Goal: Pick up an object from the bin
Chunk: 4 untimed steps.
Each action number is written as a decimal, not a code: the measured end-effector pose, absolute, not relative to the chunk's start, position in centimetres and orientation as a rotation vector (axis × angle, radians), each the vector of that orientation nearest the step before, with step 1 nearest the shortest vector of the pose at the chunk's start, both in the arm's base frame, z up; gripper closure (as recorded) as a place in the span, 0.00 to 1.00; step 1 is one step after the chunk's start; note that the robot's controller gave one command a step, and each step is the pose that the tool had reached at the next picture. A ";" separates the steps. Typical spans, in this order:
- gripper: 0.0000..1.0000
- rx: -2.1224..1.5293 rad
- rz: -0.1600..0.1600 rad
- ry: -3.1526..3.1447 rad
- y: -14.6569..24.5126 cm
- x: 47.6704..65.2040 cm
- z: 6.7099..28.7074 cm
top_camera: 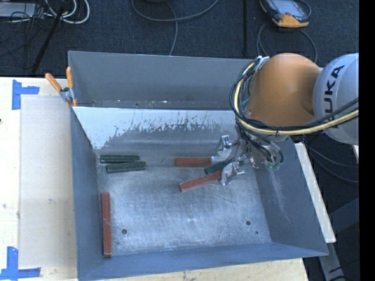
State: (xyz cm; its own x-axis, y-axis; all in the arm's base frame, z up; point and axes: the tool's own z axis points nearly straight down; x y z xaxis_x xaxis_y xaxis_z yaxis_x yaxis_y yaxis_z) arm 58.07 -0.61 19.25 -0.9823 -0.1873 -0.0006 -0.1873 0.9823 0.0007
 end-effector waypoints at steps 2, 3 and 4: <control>1.00 -0.303 0.001 3.126 -0.7 58.3 19.2; 0.00 -0.314 0.002 3.126 -0.8 58.4 19.3; 1.00 -0.336 0.001 3.123 -1.7 58.8 19.7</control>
Offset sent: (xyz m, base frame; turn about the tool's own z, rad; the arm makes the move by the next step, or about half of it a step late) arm 0.0040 -0.0020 0.0005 -0.0124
